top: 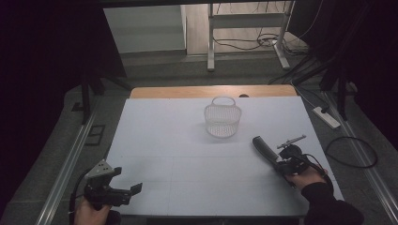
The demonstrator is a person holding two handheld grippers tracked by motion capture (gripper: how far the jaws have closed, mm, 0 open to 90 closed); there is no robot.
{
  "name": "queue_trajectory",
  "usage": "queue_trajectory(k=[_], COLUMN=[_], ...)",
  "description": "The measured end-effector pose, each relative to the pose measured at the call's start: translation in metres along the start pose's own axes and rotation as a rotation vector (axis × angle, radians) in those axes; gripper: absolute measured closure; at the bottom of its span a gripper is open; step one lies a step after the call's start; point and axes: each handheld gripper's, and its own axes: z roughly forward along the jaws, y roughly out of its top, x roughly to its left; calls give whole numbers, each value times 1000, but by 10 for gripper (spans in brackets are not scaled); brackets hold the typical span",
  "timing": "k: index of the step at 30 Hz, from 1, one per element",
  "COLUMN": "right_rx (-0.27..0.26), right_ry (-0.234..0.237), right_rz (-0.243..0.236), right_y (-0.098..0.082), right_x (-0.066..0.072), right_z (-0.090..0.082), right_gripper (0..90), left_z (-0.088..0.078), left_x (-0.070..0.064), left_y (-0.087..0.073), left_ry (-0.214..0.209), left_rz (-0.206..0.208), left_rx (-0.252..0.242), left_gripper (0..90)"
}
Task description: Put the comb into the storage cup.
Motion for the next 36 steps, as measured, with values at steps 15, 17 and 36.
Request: queue_trajectory(k=[15, 17, 36], right_rx=[-100, -113, -209], right_ry=[-15, -19, -41], right_rz=[-54, -60, -111], right_y=[1, 1, -4], right_x=[6, 7, 18], right_z=[-16, -18, -40], right_gripper=[724, 724, 724], left_z=[3, 3, 19], left_x=[4, 3, 5], left_y=[5, 7, 33], left_ry=[-32, -30, -75], left_rz=[9, 18, 106], left_rx=[-28, -29, -30], left_gripper=[0, 0, 0])
